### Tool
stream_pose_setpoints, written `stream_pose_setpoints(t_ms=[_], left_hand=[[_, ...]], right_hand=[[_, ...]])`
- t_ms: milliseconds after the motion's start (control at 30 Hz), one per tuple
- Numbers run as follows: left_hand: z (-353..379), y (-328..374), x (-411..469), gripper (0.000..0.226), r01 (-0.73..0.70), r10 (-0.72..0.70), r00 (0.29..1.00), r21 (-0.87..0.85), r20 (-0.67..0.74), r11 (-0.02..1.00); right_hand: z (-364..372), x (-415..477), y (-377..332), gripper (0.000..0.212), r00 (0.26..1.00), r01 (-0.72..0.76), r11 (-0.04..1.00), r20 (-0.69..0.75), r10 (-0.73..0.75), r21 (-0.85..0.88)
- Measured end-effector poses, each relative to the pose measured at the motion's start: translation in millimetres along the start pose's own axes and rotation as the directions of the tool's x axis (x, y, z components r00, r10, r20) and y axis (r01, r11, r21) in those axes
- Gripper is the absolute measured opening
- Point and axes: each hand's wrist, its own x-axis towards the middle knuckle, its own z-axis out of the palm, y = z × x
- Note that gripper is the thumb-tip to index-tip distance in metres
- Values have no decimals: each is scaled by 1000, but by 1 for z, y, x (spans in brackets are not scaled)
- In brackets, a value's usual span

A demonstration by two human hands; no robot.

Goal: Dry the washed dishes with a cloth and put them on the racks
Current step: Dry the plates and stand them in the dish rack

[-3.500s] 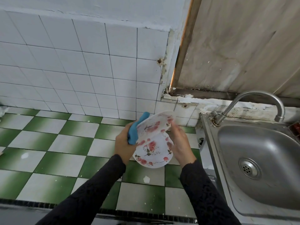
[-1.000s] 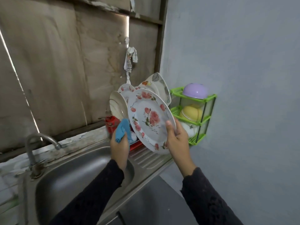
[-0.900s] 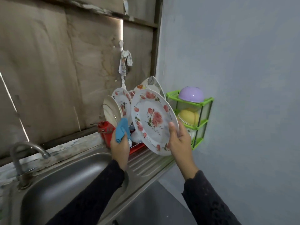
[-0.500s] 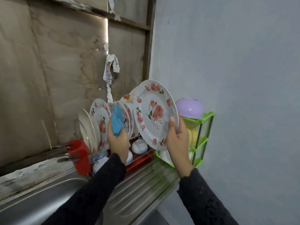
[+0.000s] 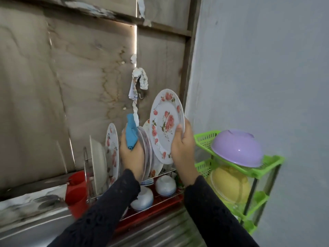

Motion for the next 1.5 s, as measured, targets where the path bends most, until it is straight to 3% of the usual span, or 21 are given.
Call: stream_pose_setpoints(t_ms=[133, 200, 300, 433, 533, 667, 933, 1200, 1500], left_hand=[[8, -7, 6, 36, -6, 9, 999, 65, -39, 998], [10, -8, 8, 41, -10, 15, 998, 70, -65, 998], [17, -8, 6, 43, -19, 26, 995, 73, -93, 997], [18, -10, 1, 42, -54, 65, 994, 123, -88, 991], [19, -8, -3, 41, -77, 92, 992, 164, -85, 983], [21, -6, -11, 43, -94, 114, 989, 192, -98, 977], [15, -12, -32, 43, -56, 76, 994, 224, -82, 973], [-23, -15, -81, 34, 33, -1, 980, 161, -200, 986], [-103, 3, -136, 30, 90, -45, 977, 212, -206, 973]], right_hand=[[36, 24, 33, 51, 982, 14, 989, 187, 14, -150], [48, 27, 41, 47, 949, -74, 993, 298, 98, -90], [57, 30, 54, 49, 863, -186, 980, 463, 200, -76], [59, 28, 61, 57, 746, -198, 967, 615, 256, -162], [47, 30, 55, 56, 740, -173, 971, 629, 240, -167], [29, 28, 45, 50, 818, -71, 996, 568, 89, -54], [-4, 2, 55, 39, 893, 181, 976, 437, -112, -119], [-19, -56, 84, 50, 862, 271, 943, 485, -148, -192], [-4, -150, 71, 49, 792, 327, 925, 590, -155, -196]])
